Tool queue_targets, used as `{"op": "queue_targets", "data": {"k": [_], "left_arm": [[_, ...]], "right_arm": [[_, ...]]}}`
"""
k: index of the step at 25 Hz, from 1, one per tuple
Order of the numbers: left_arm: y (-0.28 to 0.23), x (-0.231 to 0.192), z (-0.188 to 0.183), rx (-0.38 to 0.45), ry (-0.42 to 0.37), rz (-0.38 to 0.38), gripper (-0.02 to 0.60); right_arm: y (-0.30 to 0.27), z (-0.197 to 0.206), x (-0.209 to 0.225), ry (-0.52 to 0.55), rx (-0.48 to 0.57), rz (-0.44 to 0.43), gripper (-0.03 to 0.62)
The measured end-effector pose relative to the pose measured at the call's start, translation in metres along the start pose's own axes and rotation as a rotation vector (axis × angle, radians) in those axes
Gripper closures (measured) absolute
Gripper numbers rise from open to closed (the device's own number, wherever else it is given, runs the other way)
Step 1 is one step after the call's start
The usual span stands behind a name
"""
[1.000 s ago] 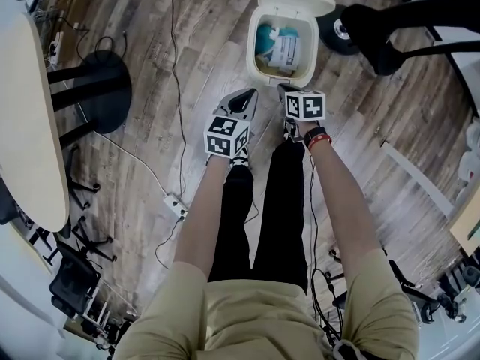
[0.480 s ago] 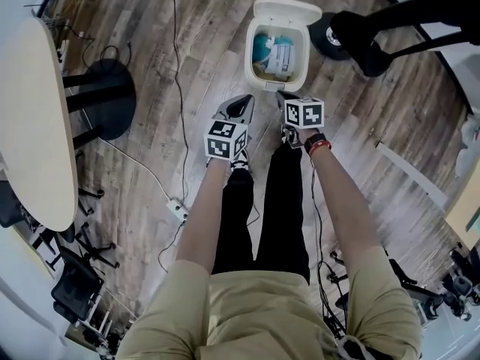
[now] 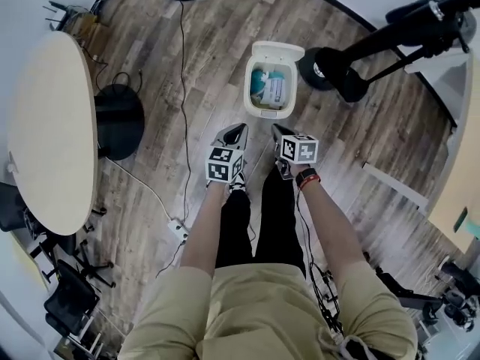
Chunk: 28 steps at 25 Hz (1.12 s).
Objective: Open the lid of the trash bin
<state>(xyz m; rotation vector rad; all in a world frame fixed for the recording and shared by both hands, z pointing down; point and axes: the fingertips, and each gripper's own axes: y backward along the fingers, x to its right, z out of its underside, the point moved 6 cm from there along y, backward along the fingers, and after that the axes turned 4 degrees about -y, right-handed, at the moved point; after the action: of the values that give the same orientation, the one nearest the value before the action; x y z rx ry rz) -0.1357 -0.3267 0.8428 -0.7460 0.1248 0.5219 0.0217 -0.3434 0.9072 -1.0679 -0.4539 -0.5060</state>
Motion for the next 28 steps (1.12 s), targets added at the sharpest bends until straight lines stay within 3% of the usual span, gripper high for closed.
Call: {"op": "queue_targets", "data": {"k": [9, 14, 24, 28], "left_arm": [[0.068, 0.030, -0.056, 0.087, -0.054, 0.008, 0.558], [0.118, 0.048, -0.081, 0.122, -0.055, 0.020, 0.558], [0.205, 0.079, -0.116, 0.223, -0.058, 0.026, 0.558], [0.234, 0.087, -0.134, 0.253, -0.087, 0.023, 0.558]], "right_arm": [[0.080, -0.029, -0.062, 0.102, 0.069, 0.017, 0.579], [0.131, -0.033, -0.103, 0.071, 0.132, 0.017, 0.579], [0.223, -0.028, -0.166, 0.156, 0.238, 0.040, 0.579], [0.251, -0.036, -0.190, 0.130, 0.297, 0.017, 0.579]]}}
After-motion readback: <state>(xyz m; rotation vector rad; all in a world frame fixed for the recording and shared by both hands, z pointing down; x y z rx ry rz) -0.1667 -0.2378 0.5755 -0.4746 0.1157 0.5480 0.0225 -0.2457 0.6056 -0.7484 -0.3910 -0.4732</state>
